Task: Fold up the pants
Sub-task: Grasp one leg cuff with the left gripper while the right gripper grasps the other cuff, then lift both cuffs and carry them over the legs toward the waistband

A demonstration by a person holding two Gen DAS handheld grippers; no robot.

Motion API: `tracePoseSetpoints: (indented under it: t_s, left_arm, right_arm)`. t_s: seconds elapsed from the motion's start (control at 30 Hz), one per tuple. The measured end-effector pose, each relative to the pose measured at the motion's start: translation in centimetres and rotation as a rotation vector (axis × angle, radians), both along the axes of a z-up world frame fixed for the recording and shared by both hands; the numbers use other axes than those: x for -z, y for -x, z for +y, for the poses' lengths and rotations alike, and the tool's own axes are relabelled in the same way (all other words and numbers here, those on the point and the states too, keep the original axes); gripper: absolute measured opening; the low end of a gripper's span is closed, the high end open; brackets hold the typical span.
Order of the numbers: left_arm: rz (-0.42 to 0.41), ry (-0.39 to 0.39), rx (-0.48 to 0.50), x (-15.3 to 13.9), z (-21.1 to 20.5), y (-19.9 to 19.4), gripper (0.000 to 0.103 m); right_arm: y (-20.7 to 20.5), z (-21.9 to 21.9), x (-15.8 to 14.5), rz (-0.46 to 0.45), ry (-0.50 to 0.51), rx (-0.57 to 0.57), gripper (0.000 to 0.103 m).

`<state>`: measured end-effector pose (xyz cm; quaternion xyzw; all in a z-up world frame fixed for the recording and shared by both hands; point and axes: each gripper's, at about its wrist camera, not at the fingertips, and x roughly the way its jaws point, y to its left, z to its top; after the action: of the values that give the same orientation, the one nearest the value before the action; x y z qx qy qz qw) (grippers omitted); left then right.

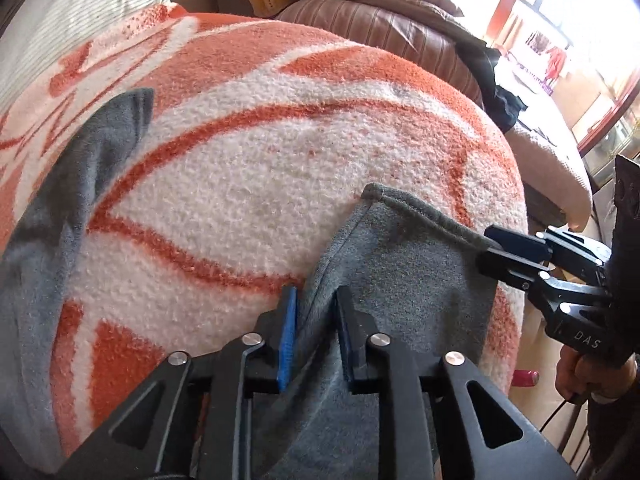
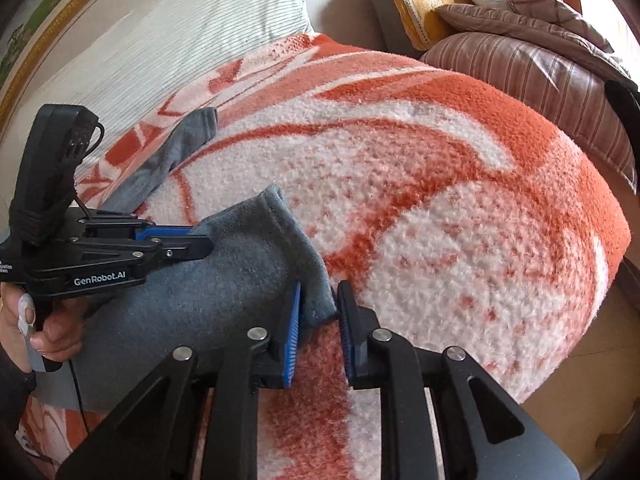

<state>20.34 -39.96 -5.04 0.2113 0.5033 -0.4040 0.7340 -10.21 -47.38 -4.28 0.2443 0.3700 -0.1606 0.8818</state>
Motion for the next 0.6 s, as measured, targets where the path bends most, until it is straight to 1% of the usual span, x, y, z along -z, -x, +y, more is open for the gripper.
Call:
tracePoseSetpoints:
  t_s: [0.07, 0.1, 0.13, 0.2, 0.4, 0.47, 0.57, 0.6]
  left_arm:
    - [-0.038, 0.001, -0.013, -1.1, 1.7, -0.8, 0.027]
    - [-0.048, -0.002, -0.024, -1.5, 2.5, -1.3, 0.028]
    - [-0.051, -0.003, -0.037, -1.8, 3.5, -2.0, 0.028]
    - [-0.061, -0.001, -0.071, -2.5, 5.6, -3.7, 0.028]
    - [-0.085, -0.045, -0.178, -3.6, 12.4, -9.0, 0.030]
    - [-0.087, -0.053, -0.194, -3.9, 14.4, -10.3, 0.037]
    - [-0.118, -0.069, -0.188, -4.7, 17.2, -12.0, 0.042]
    - [-0.118, -0.075, -0.178, -4.9, 17.9, -12.6, 0.047]
  right_arm:
    - [0.3, -0.5, -1.7, -0.062, 0.014, 0.017, 0.054]
    - [0.2, -0.8, -2.4, -0.095, 0.007, 0.011, 0.058]
    - [-0.4, -1.0, -3.1, -0.109, 0.008, -0.002, 0.058]
    - [-2.5, -1.1, -4.1, -0.109, 0.033, -0.040, 0.058]
    - [-10.6, -0.2, -5.7, -0.097, 0.101, -0.213, 0.058]
    - [-13.6, 0.2, -5.9, -0.082, 0.117, -0.271, 0.058]
    - [-17.1, 0.4, -5.9, -0.066, 0.126, -0.344, 0.058]
    - [-18.4, 0.5, -5.9, -0.052, 0.142, -0.369, 0.058]
